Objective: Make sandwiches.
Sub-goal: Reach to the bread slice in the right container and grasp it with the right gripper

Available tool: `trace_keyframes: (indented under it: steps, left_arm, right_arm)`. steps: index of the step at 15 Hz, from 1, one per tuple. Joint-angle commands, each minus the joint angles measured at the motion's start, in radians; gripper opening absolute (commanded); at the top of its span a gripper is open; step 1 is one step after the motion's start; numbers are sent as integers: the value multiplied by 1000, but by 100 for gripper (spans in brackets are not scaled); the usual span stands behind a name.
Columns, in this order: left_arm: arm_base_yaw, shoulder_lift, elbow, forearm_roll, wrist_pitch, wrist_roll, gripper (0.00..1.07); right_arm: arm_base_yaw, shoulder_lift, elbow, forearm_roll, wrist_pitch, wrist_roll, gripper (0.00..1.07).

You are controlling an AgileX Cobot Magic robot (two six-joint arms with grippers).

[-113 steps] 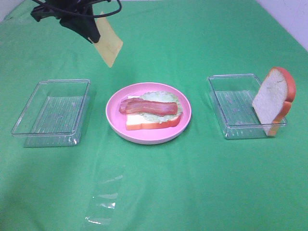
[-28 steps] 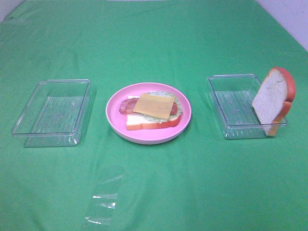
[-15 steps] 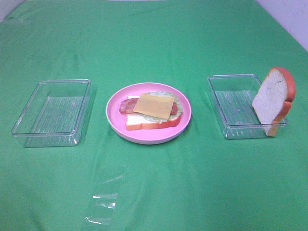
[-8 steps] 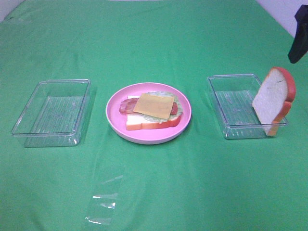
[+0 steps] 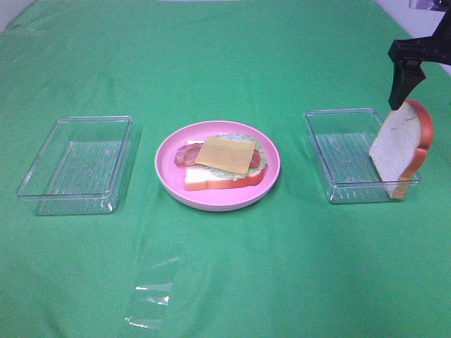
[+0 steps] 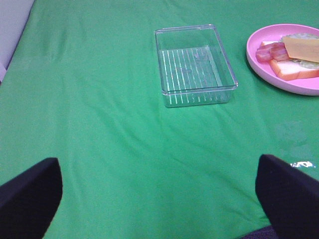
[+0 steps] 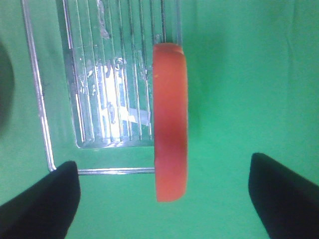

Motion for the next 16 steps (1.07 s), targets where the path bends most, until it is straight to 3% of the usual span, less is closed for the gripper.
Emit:
trace_keyframes:
  steps: [1, 7, 9, 13, 16]
  left_arm:
    - [-4, -16, 0, -1, -15, -6, 98]
    - [-4, -16, 0, -2, -16, -6, 98]
    - [-4, -16, 0, -1, -16, -6, 98]
    - [-4, -16, 0, -1, -16, -5, 98]
    - [-4, -16, 0, -1, -16, -5, 98]
  right_arm:
    - [-1, 59, -26, -7, -6, 6, 87]
    - [-1, 161, -40, 22, 0, 6, 85]
    - [-1, 167, -38, 22, 1, 6, 77]
    - [-1, 167, -38, 22, 6, 6, 48]
    - [0, 167, -38, 29, 6, 6, 48]
